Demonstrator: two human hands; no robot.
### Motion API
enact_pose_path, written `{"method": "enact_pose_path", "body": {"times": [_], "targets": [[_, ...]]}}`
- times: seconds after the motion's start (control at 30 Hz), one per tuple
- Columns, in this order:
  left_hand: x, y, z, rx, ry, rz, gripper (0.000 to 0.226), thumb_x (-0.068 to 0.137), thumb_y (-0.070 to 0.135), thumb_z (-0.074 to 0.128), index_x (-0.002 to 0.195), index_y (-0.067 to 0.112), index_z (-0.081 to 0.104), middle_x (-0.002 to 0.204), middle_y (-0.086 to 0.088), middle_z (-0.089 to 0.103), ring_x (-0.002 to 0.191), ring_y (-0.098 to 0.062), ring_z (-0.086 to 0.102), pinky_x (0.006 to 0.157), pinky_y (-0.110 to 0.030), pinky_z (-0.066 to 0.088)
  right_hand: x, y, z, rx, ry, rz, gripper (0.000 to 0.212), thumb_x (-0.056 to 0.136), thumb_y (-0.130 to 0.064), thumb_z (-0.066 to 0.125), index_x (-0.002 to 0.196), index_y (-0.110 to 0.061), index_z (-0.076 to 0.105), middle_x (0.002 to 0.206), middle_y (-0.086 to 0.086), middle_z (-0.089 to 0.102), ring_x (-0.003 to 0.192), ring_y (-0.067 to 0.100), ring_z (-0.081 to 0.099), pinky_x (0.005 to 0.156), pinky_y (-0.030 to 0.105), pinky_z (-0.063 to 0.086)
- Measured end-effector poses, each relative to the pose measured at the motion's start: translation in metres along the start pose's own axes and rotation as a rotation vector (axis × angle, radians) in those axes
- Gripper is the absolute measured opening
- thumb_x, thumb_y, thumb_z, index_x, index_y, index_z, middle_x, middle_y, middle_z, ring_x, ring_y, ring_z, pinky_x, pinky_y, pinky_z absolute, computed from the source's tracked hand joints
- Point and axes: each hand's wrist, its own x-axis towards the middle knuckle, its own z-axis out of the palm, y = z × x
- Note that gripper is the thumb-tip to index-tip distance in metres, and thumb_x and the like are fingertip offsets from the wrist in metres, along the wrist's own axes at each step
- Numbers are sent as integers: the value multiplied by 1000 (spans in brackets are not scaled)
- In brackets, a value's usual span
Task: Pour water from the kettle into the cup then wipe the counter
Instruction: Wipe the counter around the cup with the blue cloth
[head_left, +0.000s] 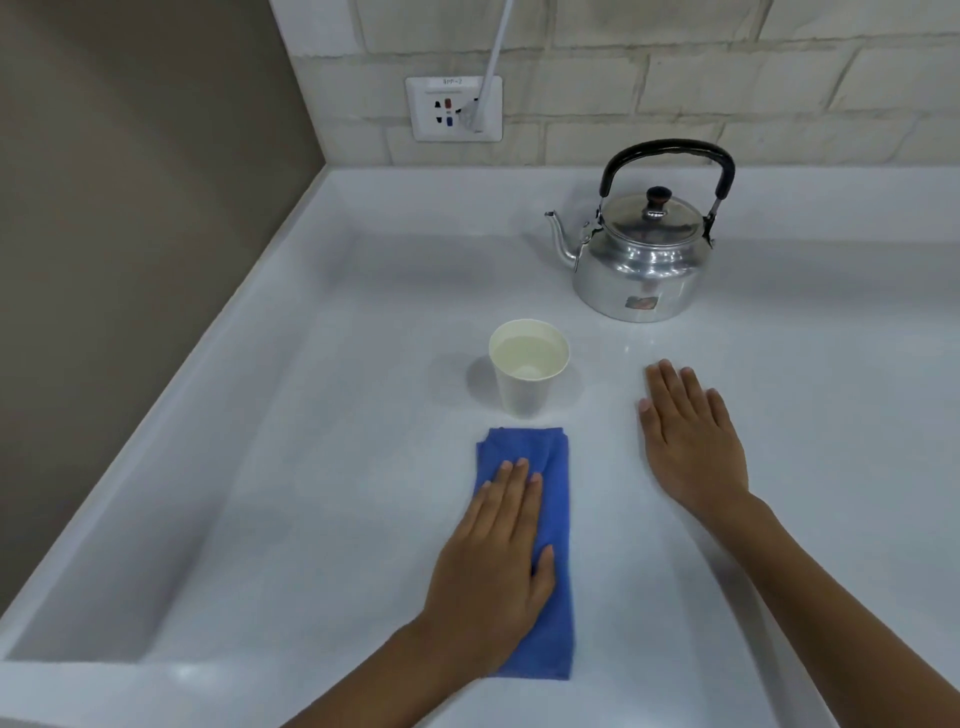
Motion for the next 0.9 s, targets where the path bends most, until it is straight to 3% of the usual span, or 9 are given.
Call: {"method": "enact_pose_path", "body": {"times": [0.1,0.13,0.27,0.47,0.63,0.73,0.9], "targets": [[-18,-41,-6,45,37,-55,58,95,37,16,136,2,36,144,-11,38,133,-24,35,113,-29,-7,-1,0,0,-7,3,-1,51,98,-32,16,145,-15,7,157,2,9,143,19,3,117,40,5],[-19,-55,-7,21,53,-82,59,94,38,15,139,2,28,147,-11,31,136,-25,29,112,-29,-12,-1,0,0,-11,4,-2,51,98,-31,16,145,-15,7,157,2,9,143,19,3,117,40,5],[15,-87,-3,-50,110,-197,57,95,39,17,142,10,1,155,-6,4,144,-21,1,115,-23,-10,-2,-2,2,-20,13,6,51,98,-31,16,145,-15,6,157,3,9,143,21,4,117,41,6],[77,-69,7,-48,98,-235,53,99,28,20,144,7,2,157,-8,2,144,-23,0,118,-32,-1,-2,-3,2,-30,16,5,51,98,-30,17,146,-14,7,157,4,10,143,21,4,117,42,7],[42,-80,6,-120,155,-16,50,97,29,28,143,13,17,153,0,16,142,-18,6,117,-26,-2,-3,-1,-1,-16,0,-2,51,98,-29,17,145,-15,5,157,2,7,143,20,2,118,41,5],[46,-111,-1,-78,127,66,51,96,36,21,143,18,15,151,7,11,141,-12,5,114,-18,-5,-3,-1,-1,-14,-3,-2,50,99,-31,14,145,-16,4,156,1,5,143,19,0,118,40,4],[104,-154,-4,-87,95,-134,52,99,29,27,144,15,8,156,0,5,144,-15,3,114,-24,-2,-3,-3,2,-17,8,22,50,98,-32,12,145,-17,1,156,-2,2,143,17,-1,118,39,2]]}}
